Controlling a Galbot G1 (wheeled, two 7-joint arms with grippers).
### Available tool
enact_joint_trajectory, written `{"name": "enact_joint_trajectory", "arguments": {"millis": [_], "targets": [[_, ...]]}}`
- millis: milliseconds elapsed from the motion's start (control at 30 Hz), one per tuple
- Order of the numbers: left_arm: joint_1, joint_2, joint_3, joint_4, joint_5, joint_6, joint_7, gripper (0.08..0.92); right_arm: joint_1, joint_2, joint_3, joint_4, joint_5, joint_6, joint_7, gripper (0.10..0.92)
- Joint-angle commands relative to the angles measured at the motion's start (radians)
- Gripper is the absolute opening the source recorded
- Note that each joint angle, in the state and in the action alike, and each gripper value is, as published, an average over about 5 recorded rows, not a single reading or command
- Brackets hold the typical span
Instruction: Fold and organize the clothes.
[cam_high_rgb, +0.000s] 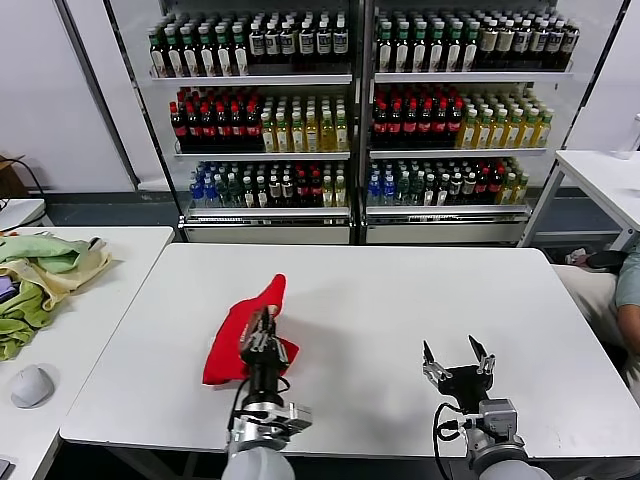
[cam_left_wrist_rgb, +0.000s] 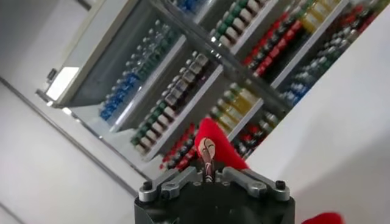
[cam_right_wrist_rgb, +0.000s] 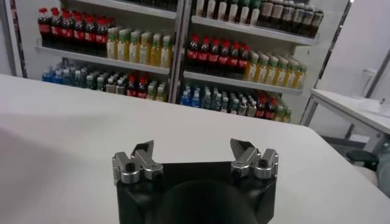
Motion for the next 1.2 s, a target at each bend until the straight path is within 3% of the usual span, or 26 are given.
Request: {"name": "enact_joint_trajectory", "arguments": {"millis": [33, 200, 467, 533, 633, 767, 867, 1000, 1200], "targets": [[-0.077, -0.077, 0.134, -0.054, -0.645, 0.045, 0.012, 0.201, -0.002, -0.003, 0.005, 0.008, 0.001, 0.0, 0.0, 0.823], [-0.129, -0.108, 0.116, -0.079, -1.086, 0.083, -0.041, 0.346, 0.002, -0.005, 0.006, 0.005, 0.001, 0.0, 0.0, 0.823], [-0.166, -0.144, 0.109, -0.097, -1.172, 0.006, -0.032, 0.58, 0.017, -0.011, 0.009, 0.003, 0.002, -0.003, 0.0, 0.823], [-0.174, -0.106, 0.064, -0.134, -1.145, -0.028, 0.009, 0.632, 0.023, -0.017, 0.013, 0.005, 0.004, -0.004, 0.0, 0.823], [-0.182, 0.006, -0.072, -0.18, -1.052, -0.094, 0.104, 0.718, 0.042, -0.025, 0.009, 0.002, 0.012, -0.003, -0.001, 0.823], [-0.149, 0.168, -0.374, -0.168, -0.949, -0.221, 0.259, 0.805, 0.101, -0.021, -0.043, -0.011, 0.062, -0.015, 0.003, 0.823], [-0.107, 0.241, -0.573, -0.118, -0.942, -0.314, 0.355, 0.82, 0.154, -0.006, -0.144, -0.03, 0.105, -0.044, 0.016, 0.823], [-0.053, 0.259, -0.686, -0.076, -0.951, -0.387, 0.412, 0.822, 0.205, 0.032, -0.322, -0.078, 0.173, -0.081, 0.036, 0.823], [-0.021, 0.236, -0.669, -0.068, -0.954, -0.408, 0.421, 0.823, 0.269, 0.062, -0.462, -0.164, 0.318, -0.1, 0.092, 0.823]]}}
